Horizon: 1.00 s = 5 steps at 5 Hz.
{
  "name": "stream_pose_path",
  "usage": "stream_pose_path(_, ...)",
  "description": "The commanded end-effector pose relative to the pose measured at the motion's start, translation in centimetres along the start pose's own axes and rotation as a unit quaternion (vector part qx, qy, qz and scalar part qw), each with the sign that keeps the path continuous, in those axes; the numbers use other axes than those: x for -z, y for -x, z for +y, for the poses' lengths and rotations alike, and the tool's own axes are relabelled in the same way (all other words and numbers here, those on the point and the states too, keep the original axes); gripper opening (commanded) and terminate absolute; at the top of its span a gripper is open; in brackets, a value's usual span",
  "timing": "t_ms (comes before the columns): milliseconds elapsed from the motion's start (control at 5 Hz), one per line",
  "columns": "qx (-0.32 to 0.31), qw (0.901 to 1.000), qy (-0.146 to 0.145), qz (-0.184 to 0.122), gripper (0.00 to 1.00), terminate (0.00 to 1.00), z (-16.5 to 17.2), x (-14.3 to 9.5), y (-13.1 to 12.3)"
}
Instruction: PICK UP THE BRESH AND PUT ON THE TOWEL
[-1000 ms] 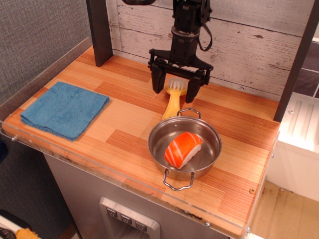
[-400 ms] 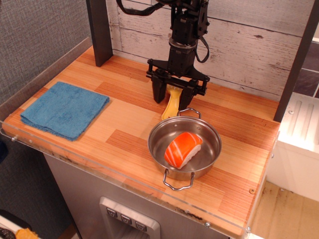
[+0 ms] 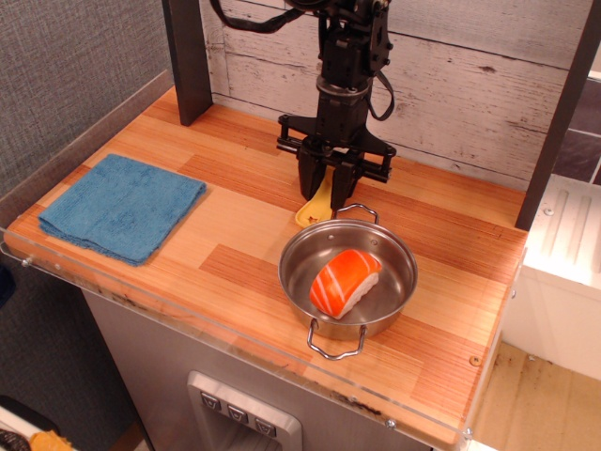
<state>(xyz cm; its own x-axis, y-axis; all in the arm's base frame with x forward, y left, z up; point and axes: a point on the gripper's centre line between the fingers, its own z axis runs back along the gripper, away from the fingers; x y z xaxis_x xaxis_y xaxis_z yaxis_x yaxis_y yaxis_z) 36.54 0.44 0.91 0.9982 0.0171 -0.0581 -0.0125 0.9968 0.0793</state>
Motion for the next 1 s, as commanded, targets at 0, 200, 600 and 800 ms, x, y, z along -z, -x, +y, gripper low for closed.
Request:
stream_pose_path(0,0.023,0.9968,0.007,-0.076,0.00,0.00,3.1,-6.1,1.9)
stream_pose_path(200,0.048,0.9950,0.013,-0.086,0.00,0.00,6.7,-8.1,4.8)
stream_pose_path(600,0.061,0.9963,0.017,-0.058,0.00,0.00,12.6,-6.6,8.7)
stream_pose_path(800,0.061,0.9968,0.024,-0.046,0.00,0.00,13.5,-5.4,8.6)
